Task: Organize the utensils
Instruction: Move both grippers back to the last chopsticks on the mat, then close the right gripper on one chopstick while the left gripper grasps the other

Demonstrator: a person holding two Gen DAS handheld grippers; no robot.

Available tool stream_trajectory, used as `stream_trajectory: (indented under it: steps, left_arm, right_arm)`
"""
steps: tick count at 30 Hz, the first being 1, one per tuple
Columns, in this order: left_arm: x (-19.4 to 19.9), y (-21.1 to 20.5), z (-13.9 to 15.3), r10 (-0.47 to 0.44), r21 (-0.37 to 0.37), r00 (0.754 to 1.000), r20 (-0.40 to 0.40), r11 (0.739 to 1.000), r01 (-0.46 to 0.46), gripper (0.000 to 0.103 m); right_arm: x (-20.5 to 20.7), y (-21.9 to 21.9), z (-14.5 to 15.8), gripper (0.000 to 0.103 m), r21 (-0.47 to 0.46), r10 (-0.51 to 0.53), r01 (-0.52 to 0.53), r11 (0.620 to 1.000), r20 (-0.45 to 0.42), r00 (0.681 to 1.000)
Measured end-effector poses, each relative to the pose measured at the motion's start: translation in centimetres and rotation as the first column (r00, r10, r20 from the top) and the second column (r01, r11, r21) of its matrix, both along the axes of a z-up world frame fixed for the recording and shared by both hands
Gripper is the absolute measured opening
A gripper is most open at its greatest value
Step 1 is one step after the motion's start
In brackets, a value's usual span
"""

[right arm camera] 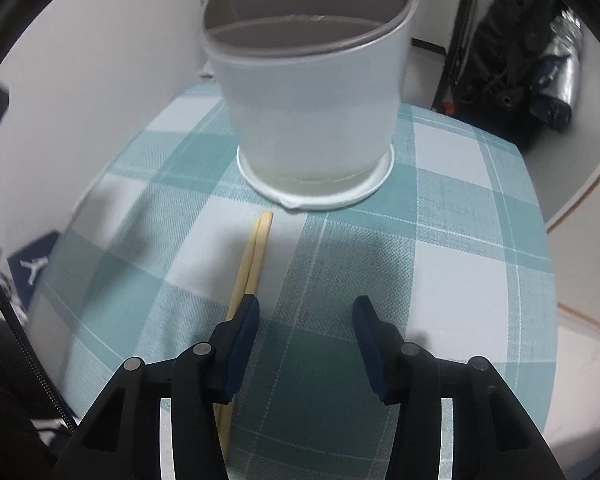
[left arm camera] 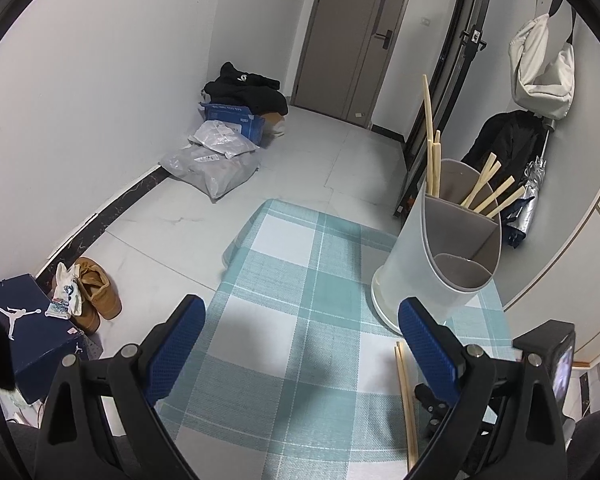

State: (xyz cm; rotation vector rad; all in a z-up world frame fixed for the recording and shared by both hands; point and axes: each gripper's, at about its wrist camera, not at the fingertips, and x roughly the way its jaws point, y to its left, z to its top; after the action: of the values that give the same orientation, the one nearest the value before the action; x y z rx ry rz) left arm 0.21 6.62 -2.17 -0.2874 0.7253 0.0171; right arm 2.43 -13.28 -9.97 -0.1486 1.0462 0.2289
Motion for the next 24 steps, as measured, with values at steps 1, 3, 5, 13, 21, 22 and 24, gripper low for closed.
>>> stream_trajectory:
  steps: [1,3,5,13,21,22,24]
  left_arm:
    - [0.0,0.0,0.0,0.0,0.0,1.0,0.002,1.0,0.0,0.096]
    - [-0.2,0.1,0.0,0.0,0.002,1.0,0.005,1.0,0.0,0.096]
    - [-0.2,0.1,0.0,-0.002,0.001,1.0,0.006,1.0,0.002,0.096]
    - [-0.4,0.5,0.2,0.005,-0.012,1.0,0.014,1.0,-0.005,0.096]
    - [-0.7,1.1,0.3,0.012,-0.033,1.0,0.023,0.999,-0.011,0.096]
    - [-0.7,1.1,0.4,0.013,-0.035,1.0,0.024,0.999,-0.012,0.096]
    - [-0.8,1.2,0.4,0.012,-0.044,1.0,0.027,0.999,-0.011,0.096]
  right_arm:
    - [0.0,0.2,0.3,0.051,-0.003,0.001,-0.001,1.0,0.006,1.0]
    - [-0.1,0.7,0.5,0.061,-0.007,0.016,-0.016,1.0,0.007,1.0]
    - [-0.2,1.0,0.4,0.064,0.0,0.029,-0.029,1.0,-0.004,1.0]
    - [0.9,0.6,-0.4,0.072,-0.021,-0.005,0.004,1.0,-0.063,0.998]
    - [0.7,0.2,-0.1,0.069,-0.034,-0.001,0.0,0.999,-0.038,0.999]
    - [0.7,0.2,0.0,0.065,-0.036,0.002,-0.004,0.999,-0.03,1.0]
    - [0.7,0.1,0.3,0.065,-0.037,-0.001,0.0,0.999,-0.026,1.0]
